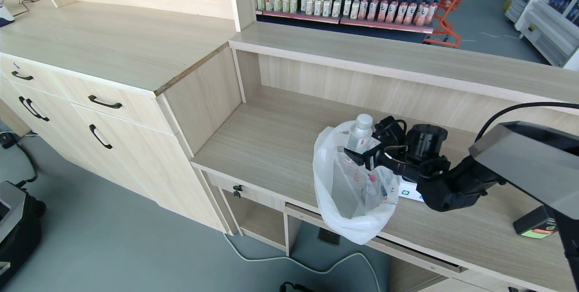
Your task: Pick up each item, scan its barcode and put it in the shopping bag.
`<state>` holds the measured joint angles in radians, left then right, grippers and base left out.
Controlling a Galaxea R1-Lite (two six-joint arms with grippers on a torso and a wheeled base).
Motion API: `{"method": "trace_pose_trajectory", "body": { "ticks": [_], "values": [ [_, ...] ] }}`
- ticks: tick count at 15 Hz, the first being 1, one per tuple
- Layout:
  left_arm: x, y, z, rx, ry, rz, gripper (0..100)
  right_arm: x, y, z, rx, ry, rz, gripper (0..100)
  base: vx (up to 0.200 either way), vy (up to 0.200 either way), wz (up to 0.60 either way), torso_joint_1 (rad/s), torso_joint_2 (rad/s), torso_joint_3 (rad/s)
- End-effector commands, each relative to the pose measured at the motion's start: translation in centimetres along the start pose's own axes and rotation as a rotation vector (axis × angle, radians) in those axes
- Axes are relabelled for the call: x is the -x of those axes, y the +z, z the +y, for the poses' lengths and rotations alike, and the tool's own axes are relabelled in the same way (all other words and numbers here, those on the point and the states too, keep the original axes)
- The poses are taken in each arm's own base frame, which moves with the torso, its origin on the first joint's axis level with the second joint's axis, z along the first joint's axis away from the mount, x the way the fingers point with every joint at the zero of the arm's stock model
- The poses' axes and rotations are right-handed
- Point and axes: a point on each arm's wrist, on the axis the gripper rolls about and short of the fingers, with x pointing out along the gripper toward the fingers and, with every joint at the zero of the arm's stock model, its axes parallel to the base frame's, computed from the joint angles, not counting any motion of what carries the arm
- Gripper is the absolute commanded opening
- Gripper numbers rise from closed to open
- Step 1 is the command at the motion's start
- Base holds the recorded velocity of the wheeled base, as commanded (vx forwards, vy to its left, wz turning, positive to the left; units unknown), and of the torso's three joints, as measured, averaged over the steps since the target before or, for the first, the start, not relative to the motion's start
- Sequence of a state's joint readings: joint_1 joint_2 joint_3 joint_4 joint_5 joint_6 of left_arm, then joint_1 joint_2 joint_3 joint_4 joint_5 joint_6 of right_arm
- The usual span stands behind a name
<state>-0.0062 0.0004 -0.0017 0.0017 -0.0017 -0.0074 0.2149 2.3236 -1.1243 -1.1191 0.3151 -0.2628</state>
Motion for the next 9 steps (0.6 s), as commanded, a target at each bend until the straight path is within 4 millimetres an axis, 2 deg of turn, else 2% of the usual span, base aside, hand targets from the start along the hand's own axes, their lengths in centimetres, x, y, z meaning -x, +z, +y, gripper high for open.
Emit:
{"method": "trace_pose_trajectory", "body": {
  "ticks": [1,4,5,6,9],
  "values": [
    [0.0,0.0,0.0,0.0,0.0,0.0,100,8.7,6.6,-1.4,0.0,-0.062,0.021,100,0.0,0.0,0.0,0.0,0.0,0.0],
    [0.0,0.0,0.0,0.0,0.0,0.0,100,17.7,8.6,-1.9,-0.03,-0.168,0.078,100,0.0,0.0,0.0,0.0,0.0,0.0],
    [0.0,0.0,0.0,0.0,0.0,0.0,100,19.3,8.9,-1.8,-0.036,-0.187,0.096,100,0.0,0.0,0.0,0.0,0.0,0.0],
    [0.0,0.0,0.0,0.0,0.0,0.0,100,22.0,9.0,-1.8,-0.047,-0.232,0.148,100,0.0,0.0,0.0,0.0,0.0,0.0],
    [0.0,0.0,0.0,0.0,0.0,0.0,100,24.7,8.4,-2.9,-0.087,-0.412,0.281,100,0.0,0.0,-0.6,-0.002,0.0,0.005]
  ]
}}
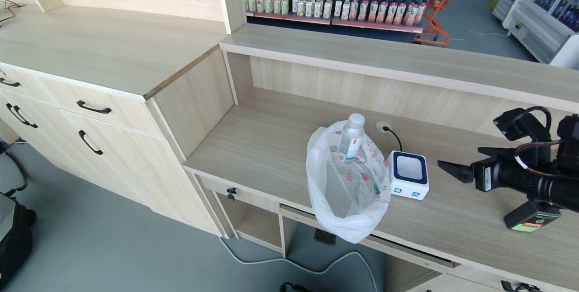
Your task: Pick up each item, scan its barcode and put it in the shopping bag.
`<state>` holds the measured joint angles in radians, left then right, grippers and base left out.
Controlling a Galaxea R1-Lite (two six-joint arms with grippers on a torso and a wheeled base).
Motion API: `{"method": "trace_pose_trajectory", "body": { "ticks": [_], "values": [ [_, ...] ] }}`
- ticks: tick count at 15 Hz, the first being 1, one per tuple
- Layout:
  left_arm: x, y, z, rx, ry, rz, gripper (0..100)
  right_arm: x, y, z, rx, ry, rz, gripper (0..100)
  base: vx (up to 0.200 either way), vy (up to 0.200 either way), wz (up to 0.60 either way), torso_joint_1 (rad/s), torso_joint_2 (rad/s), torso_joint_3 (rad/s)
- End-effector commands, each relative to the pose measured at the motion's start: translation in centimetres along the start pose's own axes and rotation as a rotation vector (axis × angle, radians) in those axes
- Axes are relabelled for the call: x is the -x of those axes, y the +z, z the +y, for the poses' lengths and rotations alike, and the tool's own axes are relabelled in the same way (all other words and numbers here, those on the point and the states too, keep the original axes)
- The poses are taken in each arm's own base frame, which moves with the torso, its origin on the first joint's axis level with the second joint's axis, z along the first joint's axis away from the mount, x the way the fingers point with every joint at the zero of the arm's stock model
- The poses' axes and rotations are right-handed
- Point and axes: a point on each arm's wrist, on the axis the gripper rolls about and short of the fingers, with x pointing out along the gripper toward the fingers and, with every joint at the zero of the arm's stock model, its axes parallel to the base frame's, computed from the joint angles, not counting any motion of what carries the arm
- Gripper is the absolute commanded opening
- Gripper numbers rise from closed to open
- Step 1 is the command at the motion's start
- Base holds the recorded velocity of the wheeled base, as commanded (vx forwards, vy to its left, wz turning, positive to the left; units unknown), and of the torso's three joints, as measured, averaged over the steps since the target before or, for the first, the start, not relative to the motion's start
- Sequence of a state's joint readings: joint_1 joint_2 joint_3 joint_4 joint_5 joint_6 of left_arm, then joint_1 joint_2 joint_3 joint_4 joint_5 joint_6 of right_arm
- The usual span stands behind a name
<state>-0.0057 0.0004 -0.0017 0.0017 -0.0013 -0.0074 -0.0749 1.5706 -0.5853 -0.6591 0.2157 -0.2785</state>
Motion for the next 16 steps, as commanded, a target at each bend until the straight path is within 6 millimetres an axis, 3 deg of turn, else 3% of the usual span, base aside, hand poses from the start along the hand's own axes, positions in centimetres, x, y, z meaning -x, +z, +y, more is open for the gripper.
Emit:
{"method": "trace_pose_trajectory", "body": {
  "ticks": [1,4,5,8,12,16],
  "values": [
    [0.0,0.0,0.0,0.0,-0.001,0.0,100,4.0,-0.6,-2.2,-0.05,-0.241,0.083,100,0.0,0.0,-0.6,0.002,-0.01,0.002],
    [0.0,0.0,0.0,0.0,-0.001,0.0,100,2.6,-3.9,-3.8,-0.154,-0.534,0.347,100,0.0,0.0,-0.6,0.001,0.0,0.002],
    [0.0,0.0,0.0,0.0,-0.001,0.0,100,0.4,-5.5,-4.5,-0.262,-0.568,0.365,100,0.0,0.0,0.0,0.0,0.0,0.0],
    [0.0,0.0,0.0,0.0,-0.001,0.0,100,-3.5,-8.2,-5.3,-0.368,-0.587,0.331,100,0.0,0.0,0.0,0.0,0.0,0.0],
    [0.0,0.0,0.0,0.0,-0.001,0.0,100,-6.1,-10.1,-5.7,-0.414,-0.564,0.343,100,0.0,0.0,0.0,0.0,0.0,0.0],
    [0.0,0.0,0.0,0.0,-0.001,0.0,100,-7.9,-10.1,-6.5,-0.409,-0.55,0.322,100,0.0,0.0,0.0,0.0,0.0,0.0]
  ]
}}
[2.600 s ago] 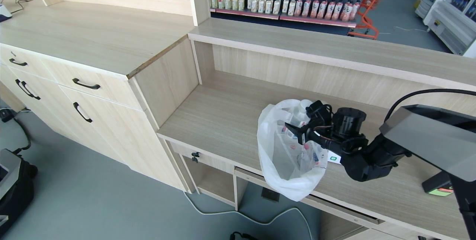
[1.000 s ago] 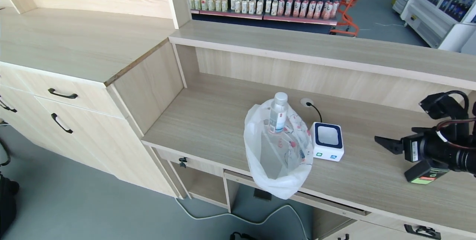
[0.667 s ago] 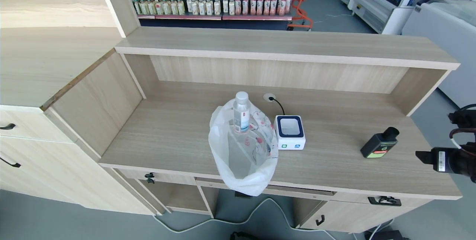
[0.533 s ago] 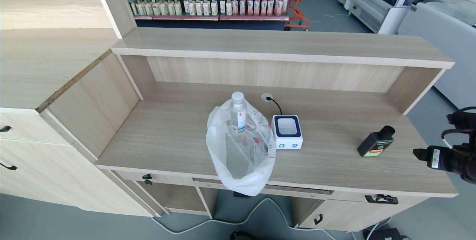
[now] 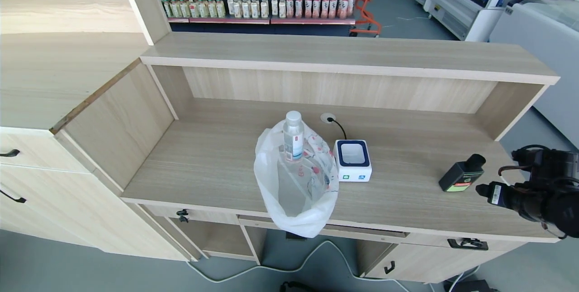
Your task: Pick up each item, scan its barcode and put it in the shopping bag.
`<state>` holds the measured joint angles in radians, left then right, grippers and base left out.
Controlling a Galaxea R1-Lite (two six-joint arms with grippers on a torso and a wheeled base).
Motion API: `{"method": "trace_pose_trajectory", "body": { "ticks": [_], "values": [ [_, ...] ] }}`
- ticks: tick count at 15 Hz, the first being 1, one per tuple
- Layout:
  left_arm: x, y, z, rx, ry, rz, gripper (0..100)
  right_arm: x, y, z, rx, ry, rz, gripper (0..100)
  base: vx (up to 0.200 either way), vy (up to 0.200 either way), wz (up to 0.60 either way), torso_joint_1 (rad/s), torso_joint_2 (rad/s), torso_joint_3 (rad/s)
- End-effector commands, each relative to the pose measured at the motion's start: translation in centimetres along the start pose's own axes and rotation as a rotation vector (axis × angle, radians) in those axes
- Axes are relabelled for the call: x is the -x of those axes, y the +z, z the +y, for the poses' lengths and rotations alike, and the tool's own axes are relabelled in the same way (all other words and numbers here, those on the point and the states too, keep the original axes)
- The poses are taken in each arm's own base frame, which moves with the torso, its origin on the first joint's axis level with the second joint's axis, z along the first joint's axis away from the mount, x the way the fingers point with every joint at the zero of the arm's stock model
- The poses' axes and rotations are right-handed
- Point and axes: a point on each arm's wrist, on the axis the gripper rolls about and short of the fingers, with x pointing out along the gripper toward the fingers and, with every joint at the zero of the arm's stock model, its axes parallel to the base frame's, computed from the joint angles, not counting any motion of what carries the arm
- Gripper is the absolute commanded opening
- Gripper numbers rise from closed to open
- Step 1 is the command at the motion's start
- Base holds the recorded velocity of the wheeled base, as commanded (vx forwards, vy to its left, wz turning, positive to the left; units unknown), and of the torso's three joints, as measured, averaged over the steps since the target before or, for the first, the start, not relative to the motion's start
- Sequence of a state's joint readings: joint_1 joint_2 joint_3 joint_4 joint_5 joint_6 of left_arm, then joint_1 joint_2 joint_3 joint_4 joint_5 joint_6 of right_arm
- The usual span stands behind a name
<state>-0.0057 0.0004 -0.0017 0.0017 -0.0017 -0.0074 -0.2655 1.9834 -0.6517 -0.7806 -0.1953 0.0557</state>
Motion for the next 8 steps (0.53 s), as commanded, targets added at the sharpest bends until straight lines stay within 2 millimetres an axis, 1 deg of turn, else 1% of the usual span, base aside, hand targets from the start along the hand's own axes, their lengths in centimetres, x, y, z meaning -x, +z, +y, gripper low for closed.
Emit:
{"method": "trace_pose_trajectory", "body": {
  "ticks": [1,5,8],
  "values": [
    [0.0,0.0,0.0,0.0,0.0,0.0,100,-1.4,-0.6,0.5,0.008,0.011,0.022,100,0.0,0.0,0.0,0.0,0.0,0.0],
    [0.0,0.0,0.0,0.0,0.0,0.0,100,-1.7,-0.2,1.3,0.025,0.067,0.007,100,0.0,0.0,0.0,0.0,0.0,0.0],
    [0.0,0.0,0.0,0.0,0.0,0.0,100,-2.1,0.5,2.1,0.03,0.094,-0.021,100,0.0,0.0,0.0,0.0,0.0,0.0]
  ]
}}
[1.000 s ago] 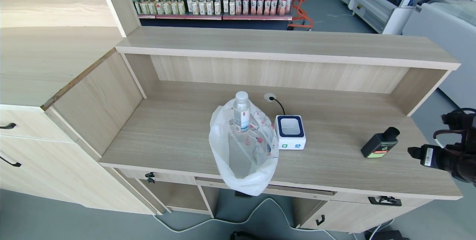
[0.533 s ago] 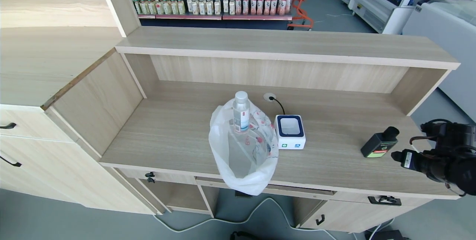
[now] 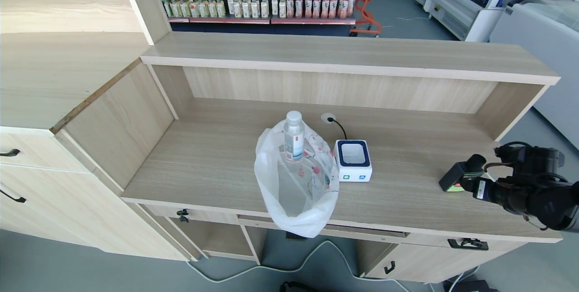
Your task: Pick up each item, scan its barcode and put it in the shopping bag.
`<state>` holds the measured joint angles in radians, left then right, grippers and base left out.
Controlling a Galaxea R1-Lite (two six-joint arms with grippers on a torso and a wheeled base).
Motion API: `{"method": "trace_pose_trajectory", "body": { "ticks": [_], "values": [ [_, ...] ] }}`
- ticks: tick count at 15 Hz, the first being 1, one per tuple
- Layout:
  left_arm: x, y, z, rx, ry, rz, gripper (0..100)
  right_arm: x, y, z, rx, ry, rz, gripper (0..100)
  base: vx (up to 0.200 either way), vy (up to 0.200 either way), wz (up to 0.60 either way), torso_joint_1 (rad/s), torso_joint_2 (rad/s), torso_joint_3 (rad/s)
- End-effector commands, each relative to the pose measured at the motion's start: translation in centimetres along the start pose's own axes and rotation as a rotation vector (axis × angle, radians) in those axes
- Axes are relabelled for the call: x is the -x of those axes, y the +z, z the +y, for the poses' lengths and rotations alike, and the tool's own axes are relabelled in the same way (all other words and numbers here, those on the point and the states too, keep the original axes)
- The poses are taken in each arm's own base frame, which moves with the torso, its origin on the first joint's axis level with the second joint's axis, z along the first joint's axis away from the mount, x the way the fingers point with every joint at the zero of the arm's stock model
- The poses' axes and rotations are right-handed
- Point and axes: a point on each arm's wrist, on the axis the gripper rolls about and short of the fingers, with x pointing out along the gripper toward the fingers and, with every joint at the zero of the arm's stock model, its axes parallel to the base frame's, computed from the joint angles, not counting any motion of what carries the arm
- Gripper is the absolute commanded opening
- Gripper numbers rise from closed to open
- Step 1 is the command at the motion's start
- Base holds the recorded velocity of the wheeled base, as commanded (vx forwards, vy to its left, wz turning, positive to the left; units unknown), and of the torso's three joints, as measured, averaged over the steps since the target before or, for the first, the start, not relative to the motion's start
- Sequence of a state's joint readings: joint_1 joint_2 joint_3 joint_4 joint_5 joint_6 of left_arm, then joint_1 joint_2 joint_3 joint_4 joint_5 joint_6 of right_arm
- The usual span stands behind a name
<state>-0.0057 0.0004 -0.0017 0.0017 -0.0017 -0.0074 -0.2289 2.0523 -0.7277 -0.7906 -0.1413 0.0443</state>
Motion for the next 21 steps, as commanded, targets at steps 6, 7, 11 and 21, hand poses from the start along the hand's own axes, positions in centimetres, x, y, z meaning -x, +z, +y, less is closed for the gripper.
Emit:
{"method": "trace_pose_trajectory", "body": {
  "ticks": [6,7,11,21],
  "values": [
    [0.0,0.0,0.0,0.0,0.0,0.0,100,-1.3,0.6,1.1,0.031,0.021,-0.027,100,0.0,0.0,0.0,0.0,0.0,0.0],
    [0.0,0.0,0.0,0.0,0.0,0.0,100,-1.5,0.7,1.2,0.031,0.024,-0.035,100,0.0,0.0,0.0,0.0,0.0,0.0],
    [0.0,0.0,0.0,0.0,0.0,0.0,100,-3.0,1.4,2.3,0.06,0.048,-0.072,100,0.0,0.0,0.0,0.0,0.0,0.0],
    [0.0,0.0,0.0,0.0,0.0,0.0,100,-4.1,1.9,4.5,0.119,0.192,-0.149,100,0.0,0.0,0.0,0.0,0.0,0.0]
  ]
}}
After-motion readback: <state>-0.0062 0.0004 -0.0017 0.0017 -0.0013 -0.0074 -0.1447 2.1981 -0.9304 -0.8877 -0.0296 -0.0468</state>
